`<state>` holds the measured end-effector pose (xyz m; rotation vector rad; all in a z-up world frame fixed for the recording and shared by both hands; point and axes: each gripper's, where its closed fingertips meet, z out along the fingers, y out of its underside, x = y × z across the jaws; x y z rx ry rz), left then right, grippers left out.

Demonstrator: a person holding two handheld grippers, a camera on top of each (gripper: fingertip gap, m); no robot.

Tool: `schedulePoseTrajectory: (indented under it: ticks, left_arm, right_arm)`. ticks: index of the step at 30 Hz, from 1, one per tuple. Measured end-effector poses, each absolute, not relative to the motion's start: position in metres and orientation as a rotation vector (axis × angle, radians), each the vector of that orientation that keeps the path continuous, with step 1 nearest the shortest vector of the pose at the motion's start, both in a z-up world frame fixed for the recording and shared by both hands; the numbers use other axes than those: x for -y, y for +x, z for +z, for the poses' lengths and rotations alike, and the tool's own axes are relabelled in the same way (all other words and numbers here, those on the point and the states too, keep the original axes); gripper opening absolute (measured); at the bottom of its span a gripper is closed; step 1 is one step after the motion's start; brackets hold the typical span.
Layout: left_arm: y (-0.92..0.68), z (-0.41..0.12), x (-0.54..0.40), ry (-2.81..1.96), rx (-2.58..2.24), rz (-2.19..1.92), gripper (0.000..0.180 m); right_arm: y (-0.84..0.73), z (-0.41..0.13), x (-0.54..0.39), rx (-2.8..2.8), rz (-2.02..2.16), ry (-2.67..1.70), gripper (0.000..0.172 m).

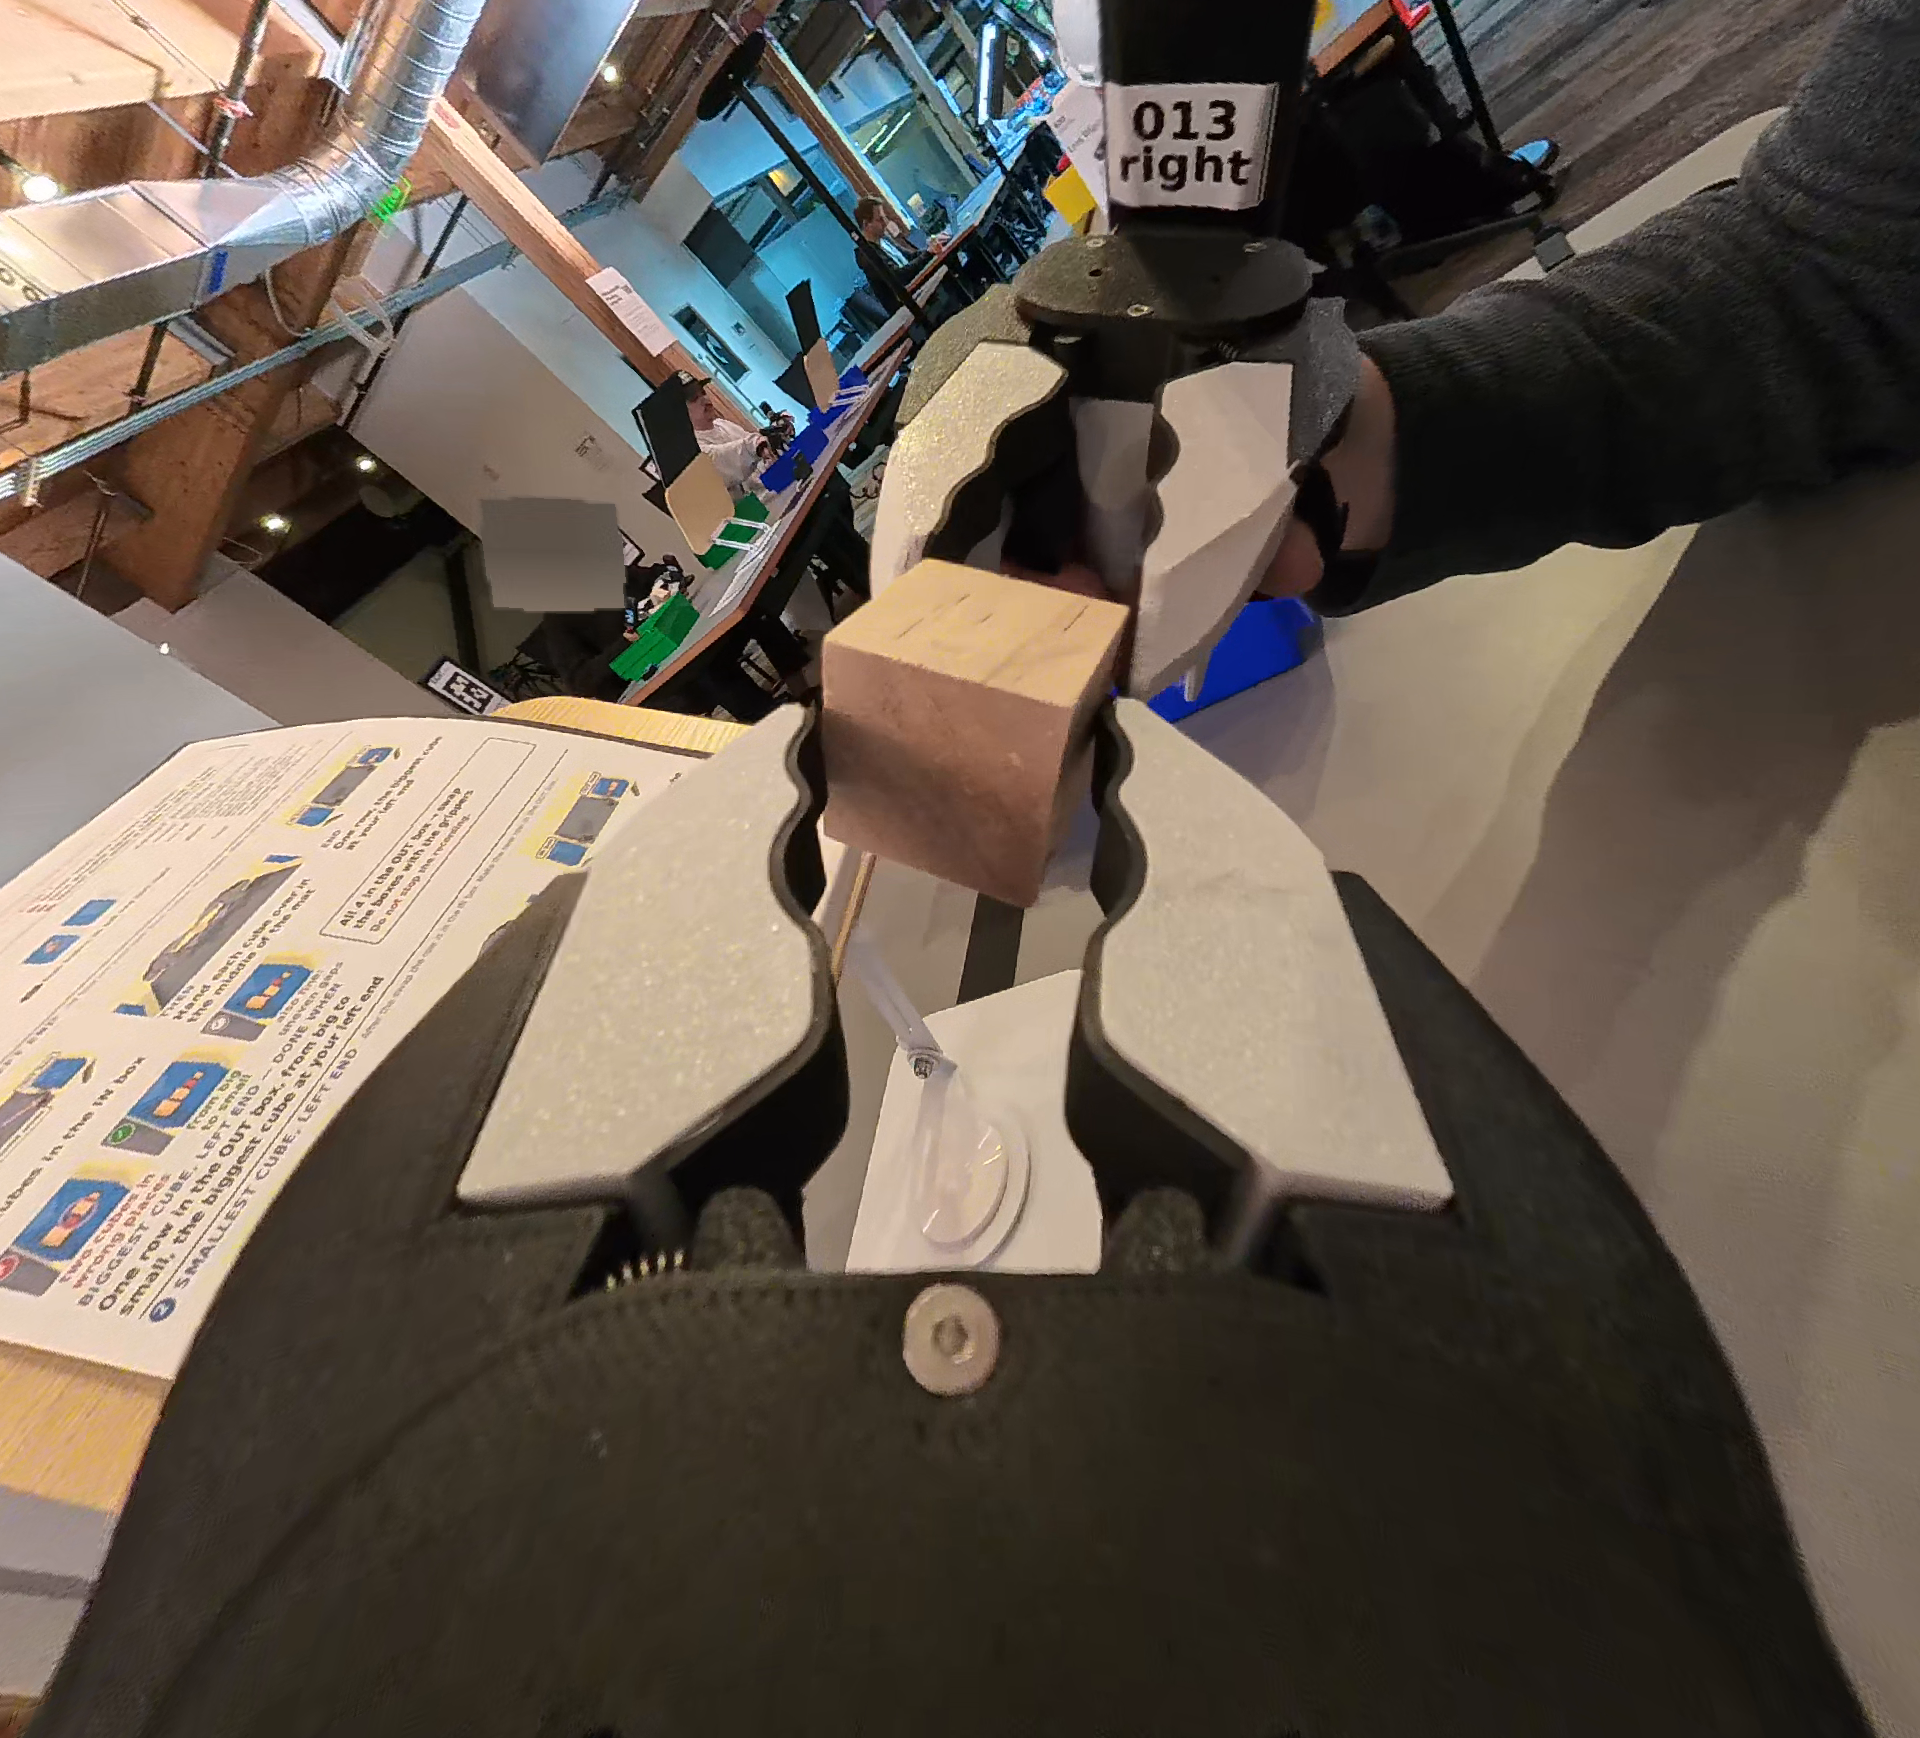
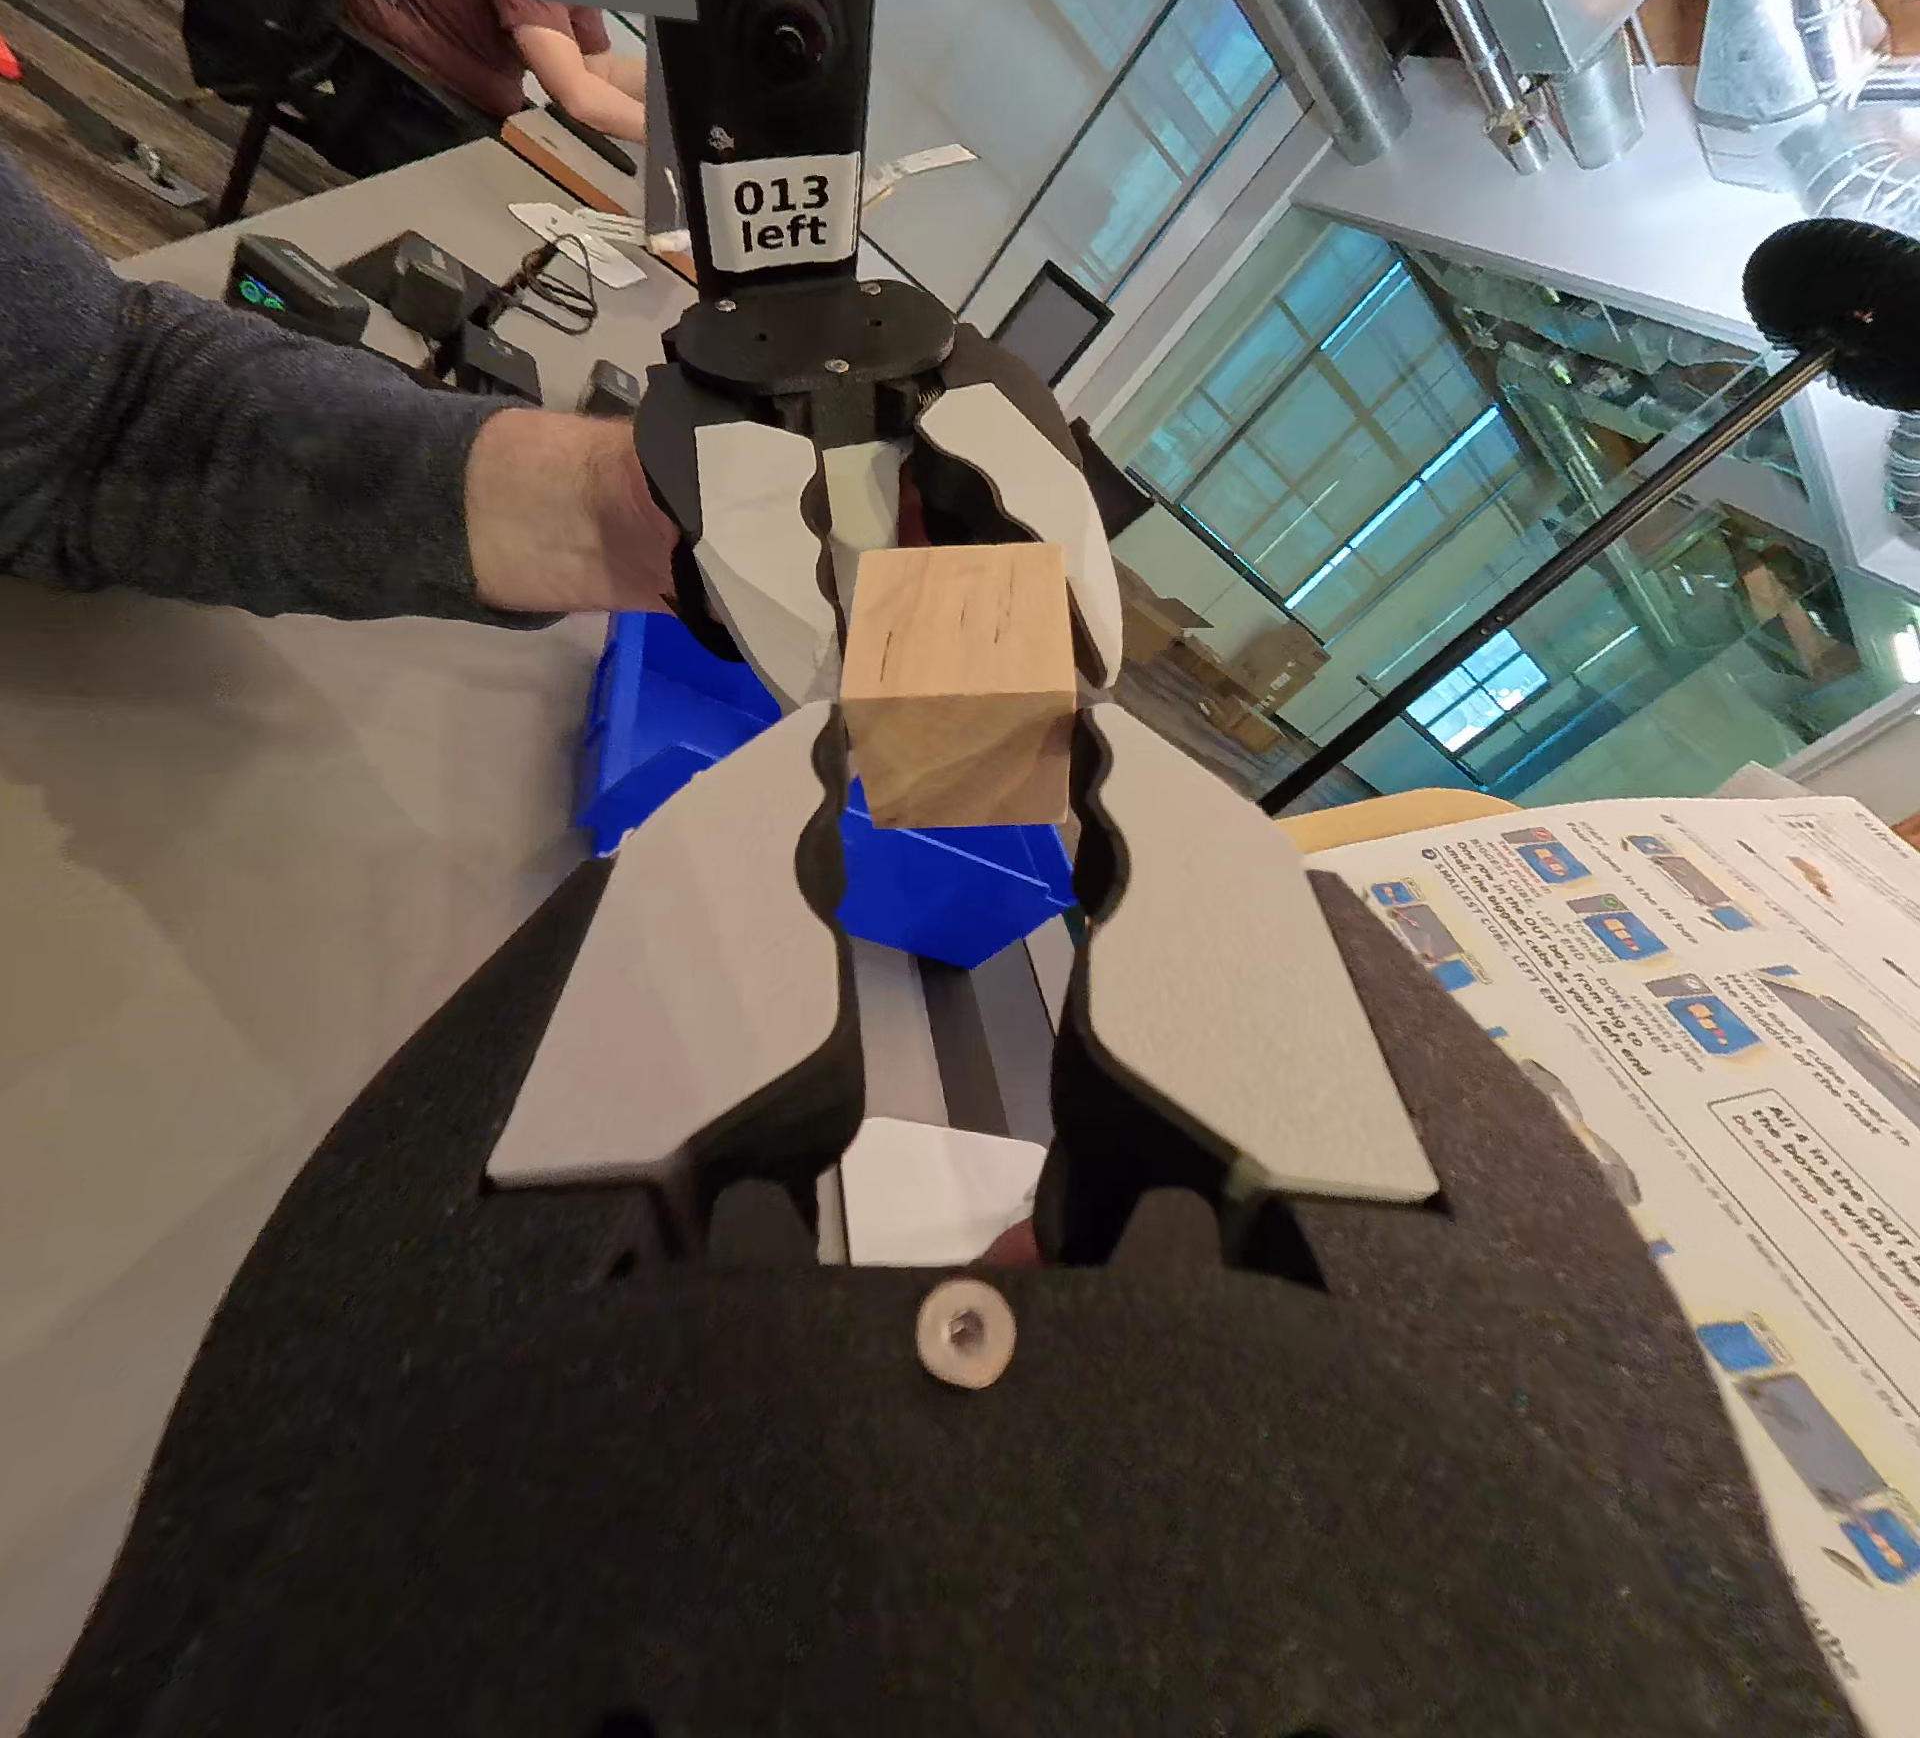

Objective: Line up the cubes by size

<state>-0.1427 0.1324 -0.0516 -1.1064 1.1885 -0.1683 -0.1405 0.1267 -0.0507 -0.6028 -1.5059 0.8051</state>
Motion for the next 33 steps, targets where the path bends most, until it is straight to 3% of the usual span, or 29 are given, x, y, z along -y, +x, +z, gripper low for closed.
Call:
schedulePoseTrajectory:
  ticks: [33]
  left_arm:
    - [-0.1383,-0.0575,-0.1264,-1.098,-1.230,-0.231,0.045]
  right_arm:
    - [-0.1339,-0.0517,-0.1205,1.555,0.765,-0.542,0.039]
